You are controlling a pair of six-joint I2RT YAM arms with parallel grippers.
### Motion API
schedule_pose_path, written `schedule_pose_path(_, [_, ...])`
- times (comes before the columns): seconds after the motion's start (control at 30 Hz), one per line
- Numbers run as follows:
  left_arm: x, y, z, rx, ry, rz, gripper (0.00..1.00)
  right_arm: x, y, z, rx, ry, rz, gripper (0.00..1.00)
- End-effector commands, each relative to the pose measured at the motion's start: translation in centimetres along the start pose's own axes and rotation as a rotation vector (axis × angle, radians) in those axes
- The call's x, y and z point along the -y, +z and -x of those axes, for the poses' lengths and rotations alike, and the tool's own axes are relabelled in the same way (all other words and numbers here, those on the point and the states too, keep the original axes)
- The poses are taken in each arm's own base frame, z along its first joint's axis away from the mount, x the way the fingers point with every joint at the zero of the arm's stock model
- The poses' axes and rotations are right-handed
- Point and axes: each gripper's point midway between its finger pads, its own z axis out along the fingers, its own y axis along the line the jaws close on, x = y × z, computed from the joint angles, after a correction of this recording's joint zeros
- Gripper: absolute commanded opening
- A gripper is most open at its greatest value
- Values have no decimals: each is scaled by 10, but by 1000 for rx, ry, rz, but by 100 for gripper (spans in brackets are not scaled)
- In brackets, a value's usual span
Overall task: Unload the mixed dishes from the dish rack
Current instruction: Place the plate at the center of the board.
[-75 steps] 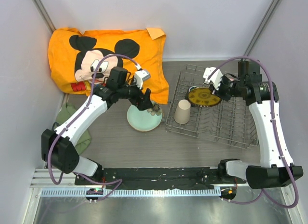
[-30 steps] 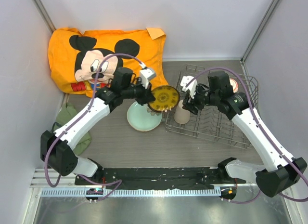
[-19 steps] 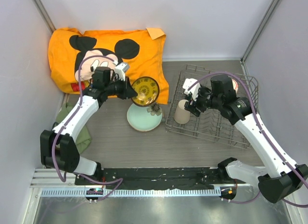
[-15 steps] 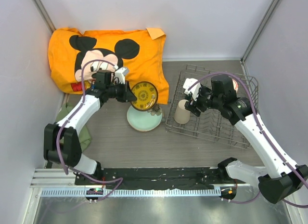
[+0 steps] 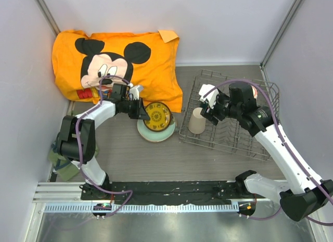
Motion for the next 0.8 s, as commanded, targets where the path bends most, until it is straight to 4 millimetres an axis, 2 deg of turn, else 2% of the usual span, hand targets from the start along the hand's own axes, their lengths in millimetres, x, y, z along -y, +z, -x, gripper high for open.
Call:
schedule_pose_path(0.0, [7, 3, -3, -30, -18, -63, 4, 8, -4, 4, 20, -23, -52, 71])
schedule_pose_path(0.17, [3, 3, -14, -68, -21, -51, 15, 7, -1, -5, -6, -24, -57, 71])
schedule_pose_path(0.37, [3, 2, -15, -74, -18, -45, 28, 8, 2, -9, -12, -26, -69, 71])
schedule_pose_path(0.6, [-2, 0, -19, -87, -5, -20, 56, 16, 2, -15, -39, -15, -117, 71])
schedule_pose_path(0.77, [-6, -4, -20, -87, 8, 17, 66, 20, 13, -26, -93, 38, -130, 73])
